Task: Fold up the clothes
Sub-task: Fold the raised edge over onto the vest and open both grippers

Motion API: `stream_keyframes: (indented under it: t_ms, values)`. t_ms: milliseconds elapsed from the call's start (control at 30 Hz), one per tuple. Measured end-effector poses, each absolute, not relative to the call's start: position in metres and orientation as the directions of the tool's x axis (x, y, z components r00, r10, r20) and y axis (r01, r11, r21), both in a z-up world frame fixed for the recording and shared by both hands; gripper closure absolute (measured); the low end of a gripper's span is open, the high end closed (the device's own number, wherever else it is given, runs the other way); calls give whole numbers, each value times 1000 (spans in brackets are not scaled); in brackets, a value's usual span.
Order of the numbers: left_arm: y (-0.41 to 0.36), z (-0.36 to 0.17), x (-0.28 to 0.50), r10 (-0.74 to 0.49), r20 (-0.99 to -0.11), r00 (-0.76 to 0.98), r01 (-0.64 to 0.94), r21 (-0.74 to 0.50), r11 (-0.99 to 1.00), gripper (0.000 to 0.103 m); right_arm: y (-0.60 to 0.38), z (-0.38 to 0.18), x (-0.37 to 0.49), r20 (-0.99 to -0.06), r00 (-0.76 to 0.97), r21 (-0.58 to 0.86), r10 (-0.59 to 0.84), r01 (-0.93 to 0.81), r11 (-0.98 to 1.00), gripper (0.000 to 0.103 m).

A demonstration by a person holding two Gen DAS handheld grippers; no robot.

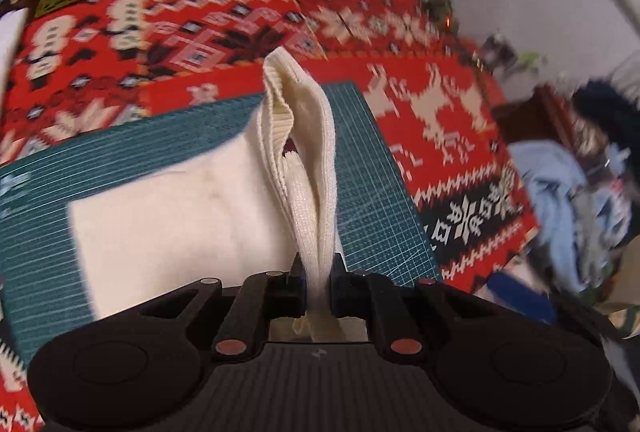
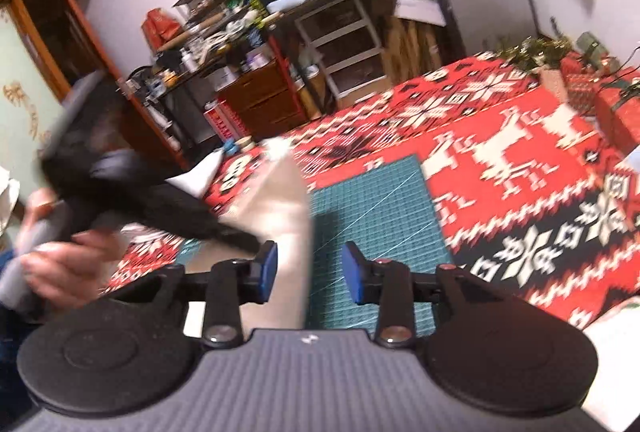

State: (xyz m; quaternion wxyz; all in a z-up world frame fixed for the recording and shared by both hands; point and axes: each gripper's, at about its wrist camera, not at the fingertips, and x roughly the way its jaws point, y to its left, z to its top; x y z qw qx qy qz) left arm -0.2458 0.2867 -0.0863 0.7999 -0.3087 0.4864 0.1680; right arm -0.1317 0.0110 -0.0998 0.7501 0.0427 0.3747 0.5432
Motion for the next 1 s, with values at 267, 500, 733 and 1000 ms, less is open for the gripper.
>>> stream_keyframes:
  t_ms: [267, 500, 733, 1000]
  values:
    - [311, -136, -357, -9, -864, 503, -681, -402, 612, 92, 45, -113, -143, -572, 67, 474, 818, -787, 396, 62]
    - [322, -183, -411, -24, -766, 643, -669, -576, 470, 90, 92, -122, -185, -626, 16, 394, 780, -856, 334, 62]
    - [318, -181, -418, -6, -741, 672, -642, -586, 495, 94, 107, -124, -215, -646, -27, 373, 763, -884, 284, 64]
    - [326, -198, -437, -39, -695, 718, -617, -662, 425, 94, 116, -128, -231, -666, -56, 346, 744, -907, 242, 77]
